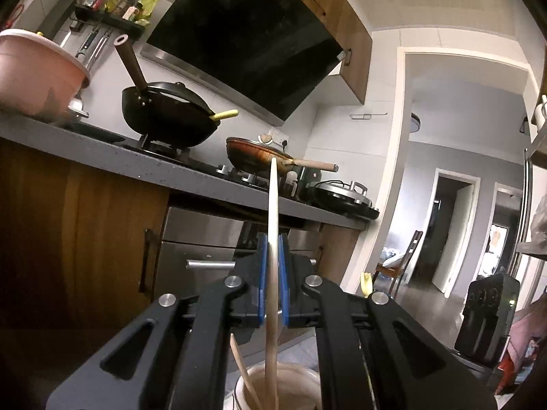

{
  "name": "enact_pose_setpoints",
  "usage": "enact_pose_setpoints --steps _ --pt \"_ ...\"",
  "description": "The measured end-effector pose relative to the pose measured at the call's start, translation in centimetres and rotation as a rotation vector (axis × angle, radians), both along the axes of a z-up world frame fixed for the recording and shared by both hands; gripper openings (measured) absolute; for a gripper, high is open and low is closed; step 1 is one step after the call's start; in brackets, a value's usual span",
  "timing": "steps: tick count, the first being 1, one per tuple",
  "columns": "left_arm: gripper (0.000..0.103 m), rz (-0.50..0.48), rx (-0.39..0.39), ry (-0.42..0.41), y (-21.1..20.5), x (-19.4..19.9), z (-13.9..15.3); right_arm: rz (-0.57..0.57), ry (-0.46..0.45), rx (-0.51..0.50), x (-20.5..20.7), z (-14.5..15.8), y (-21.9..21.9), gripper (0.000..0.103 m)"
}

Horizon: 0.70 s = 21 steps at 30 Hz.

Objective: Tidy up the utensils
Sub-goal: 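Drop the chopstick into the tall cup with left tool while right drops yellow tong in short cup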

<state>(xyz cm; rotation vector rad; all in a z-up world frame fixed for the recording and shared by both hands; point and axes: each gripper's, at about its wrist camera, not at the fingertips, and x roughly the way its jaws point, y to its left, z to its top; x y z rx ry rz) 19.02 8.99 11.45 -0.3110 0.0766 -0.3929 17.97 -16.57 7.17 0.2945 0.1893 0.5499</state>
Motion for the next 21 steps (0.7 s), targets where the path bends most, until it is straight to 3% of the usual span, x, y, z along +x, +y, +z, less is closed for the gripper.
enact_pose_setpoints --steps 9,15,21 --pt "0.006 -0.037 -0.056 0.008 0.5 1.4 -1.8 0.027 0.06 -0.003 1.1 -2.0 -0.1 0.011" --pt "0.006 -0.048 -0.078 0.013 0.1 2.1 -1.5 0.032 0.073 -0.008 1.2 -2.4 0.2 0.011" --pt "0.006 -0.053 -0.036 0.041 -0.3 2.3 -1.9 0.031 0.068 -0.02 0.9 -2.8 0.2 0.011"
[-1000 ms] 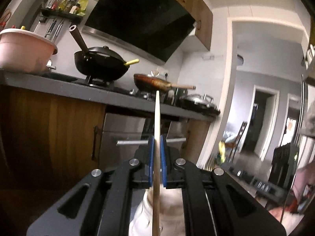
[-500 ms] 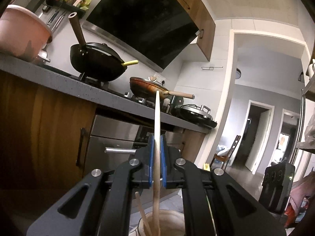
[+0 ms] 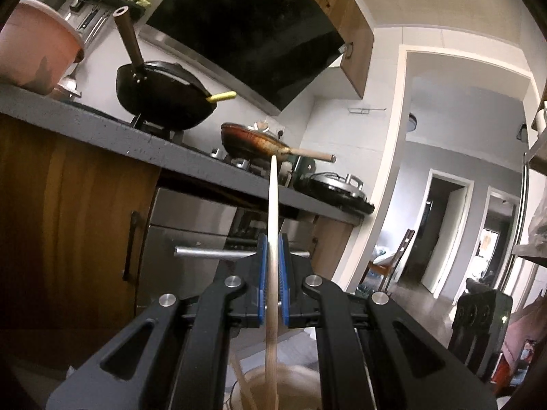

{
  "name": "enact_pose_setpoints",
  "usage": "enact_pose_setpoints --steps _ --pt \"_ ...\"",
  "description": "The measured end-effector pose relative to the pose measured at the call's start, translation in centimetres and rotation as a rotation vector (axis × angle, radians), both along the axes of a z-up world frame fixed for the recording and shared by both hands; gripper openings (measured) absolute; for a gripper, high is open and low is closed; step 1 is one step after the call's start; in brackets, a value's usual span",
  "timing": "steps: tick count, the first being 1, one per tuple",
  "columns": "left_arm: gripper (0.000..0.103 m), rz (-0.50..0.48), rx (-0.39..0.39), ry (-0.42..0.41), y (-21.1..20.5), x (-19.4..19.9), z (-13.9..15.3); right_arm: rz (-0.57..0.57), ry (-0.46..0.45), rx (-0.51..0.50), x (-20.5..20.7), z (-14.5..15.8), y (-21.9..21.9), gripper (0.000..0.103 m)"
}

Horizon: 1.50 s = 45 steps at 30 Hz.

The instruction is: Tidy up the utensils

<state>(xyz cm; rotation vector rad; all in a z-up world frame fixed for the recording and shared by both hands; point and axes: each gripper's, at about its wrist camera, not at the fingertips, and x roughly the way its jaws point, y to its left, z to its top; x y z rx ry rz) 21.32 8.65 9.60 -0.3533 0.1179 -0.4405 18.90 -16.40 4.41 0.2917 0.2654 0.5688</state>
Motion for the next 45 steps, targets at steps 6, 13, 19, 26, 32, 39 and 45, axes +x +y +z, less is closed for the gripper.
enact_pose_setpoints --steps 6,13,19,26,32,39,45 --pt "0.006 0.007 0.084 0.007 0.2 -1.6 -0.2 0.015 0.009 -0.053 -0.8 -0.7 0.2 0.011" --pt "0.032 0.031 0.194 -0.006 0.2 -4.8 0.7 0.014 0.013 -0.076 -2.7 -1.0 -0.5 0.034" --pt "0.073 0.057 0.194 -0.001 1.0 -9.2 0.6 -0.002 -0.031 -0.141 -6.1 -1.1 -0.5 0.048" --pt "0.098 0.127 0.242 0.036 0.7 -14.0 -1.1 -0.022 -0.064 -0.223 -10.1 -1.7 -0.8 0.081" --pt "0.098 0.183 0.327 0.07 -0.9 -16.8 -3.6 -0.089 -0.069 -0.273 -12.6 -3.1 -2.4 0.094" --pt "0.098 0.215 0.431 0.132 -2.8 -17.3 -6.8 -0.153 -0.055 -0.259 -12.9 -4.1 -4.1 0.097" --pt "0.098 0.218 0.45 0.158 -3.3 -17.1 -8.6 -0.191 -0.126 -0.25 -13.6 -3.7 -4.3 0.097"
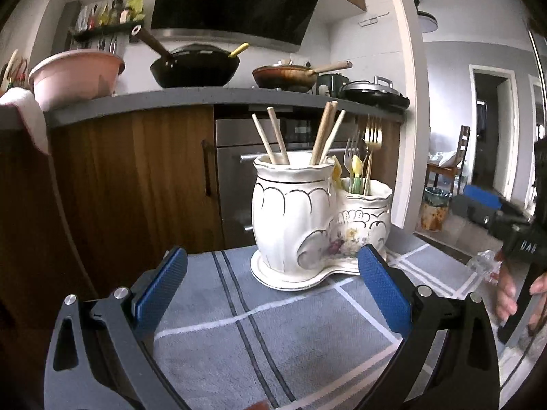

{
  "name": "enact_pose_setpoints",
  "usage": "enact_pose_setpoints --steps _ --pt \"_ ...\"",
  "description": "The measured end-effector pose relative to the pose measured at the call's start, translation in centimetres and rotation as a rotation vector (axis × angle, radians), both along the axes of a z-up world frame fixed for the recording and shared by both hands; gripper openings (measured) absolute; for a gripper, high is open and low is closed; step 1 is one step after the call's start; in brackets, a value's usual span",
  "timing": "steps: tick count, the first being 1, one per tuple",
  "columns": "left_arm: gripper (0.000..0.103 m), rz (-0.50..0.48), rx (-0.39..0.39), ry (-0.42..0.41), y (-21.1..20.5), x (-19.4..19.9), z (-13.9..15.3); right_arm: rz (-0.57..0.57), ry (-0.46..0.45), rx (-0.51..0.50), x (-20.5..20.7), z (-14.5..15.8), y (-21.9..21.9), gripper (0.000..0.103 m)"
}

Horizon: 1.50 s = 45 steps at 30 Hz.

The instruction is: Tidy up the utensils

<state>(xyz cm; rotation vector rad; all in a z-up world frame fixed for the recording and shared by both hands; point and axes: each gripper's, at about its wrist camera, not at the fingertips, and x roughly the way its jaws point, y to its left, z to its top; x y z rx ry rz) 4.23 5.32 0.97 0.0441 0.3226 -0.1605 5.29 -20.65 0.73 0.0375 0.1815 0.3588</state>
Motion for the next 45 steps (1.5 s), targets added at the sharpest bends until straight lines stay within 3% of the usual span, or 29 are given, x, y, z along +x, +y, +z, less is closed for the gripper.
enact_pose_setpoints --steps 8,45 --pt "0.098 -0.044 0.035 -0.036 -1.3 -0.8 0.1 0.004 -0.033 -0.089 -0.6 0.0 1.8 0.097" --pt "0.098 -0.034 0.004 -0.003 -0.8 0.0 0.0 0.007 0.0 -0.087 0.0 -0.1 1.6 0.098"
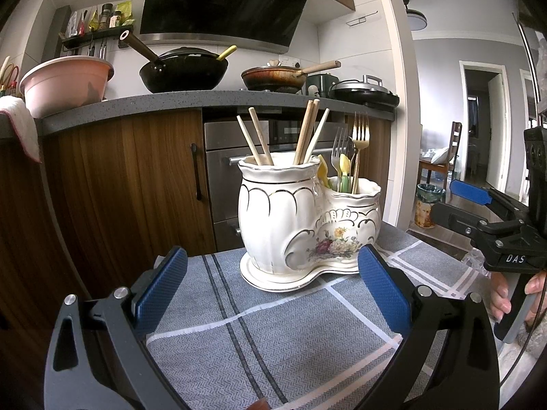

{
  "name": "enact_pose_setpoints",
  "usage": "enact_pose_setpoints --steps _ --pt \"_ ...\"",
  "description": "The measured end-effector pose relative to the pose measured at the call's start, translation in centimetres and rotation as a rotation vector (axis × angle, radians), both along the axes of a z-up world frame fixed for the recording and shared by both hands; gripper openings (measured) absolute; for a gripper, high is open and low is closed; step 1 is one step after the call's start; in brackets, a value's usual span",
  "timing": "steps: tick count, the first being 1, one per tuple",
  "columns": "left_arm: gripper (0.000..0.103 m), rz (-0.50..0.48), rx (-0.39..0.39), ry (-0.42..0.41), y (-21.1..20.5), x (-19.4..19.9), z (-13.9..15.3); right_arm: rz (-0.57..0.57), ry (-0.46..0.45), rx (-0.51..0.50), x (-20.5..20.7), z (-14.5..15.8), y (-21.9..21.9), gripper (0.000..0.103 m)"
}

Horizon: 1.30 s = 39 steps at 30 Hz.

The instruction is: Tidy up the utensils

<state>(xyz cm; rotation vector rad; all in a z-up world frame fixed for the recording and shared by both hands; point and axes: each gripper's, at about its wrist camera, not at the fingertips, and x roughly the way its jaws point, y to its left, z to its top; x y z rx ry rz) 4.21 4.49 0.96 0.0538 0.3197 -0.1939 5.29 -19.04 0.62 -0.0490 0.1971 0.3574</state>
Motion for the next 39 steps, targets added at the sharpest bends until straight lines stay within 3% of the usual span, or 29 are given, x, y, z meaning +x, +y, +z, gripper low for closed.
enact_pose_setpoints --steps 21,31,39 --pt "0.098 0.0 0.0 0.0 -0.02 -0.03 0.04 0.0 0.002 0.0 0.04 0.06 -0.04 0.098" --pt "0.098 -0.044 0.012 -0.011 -0.59 -0.03 -0.33 -0.002 0.004 0.001 0.04 0.05 -0.03 0.098" --pt "0.098 -0.007 0.019 0.005 -0.51 0.16 -0.38 -0.002 0.007 0.001 -0.1 -0.03 -0.13 0.098"
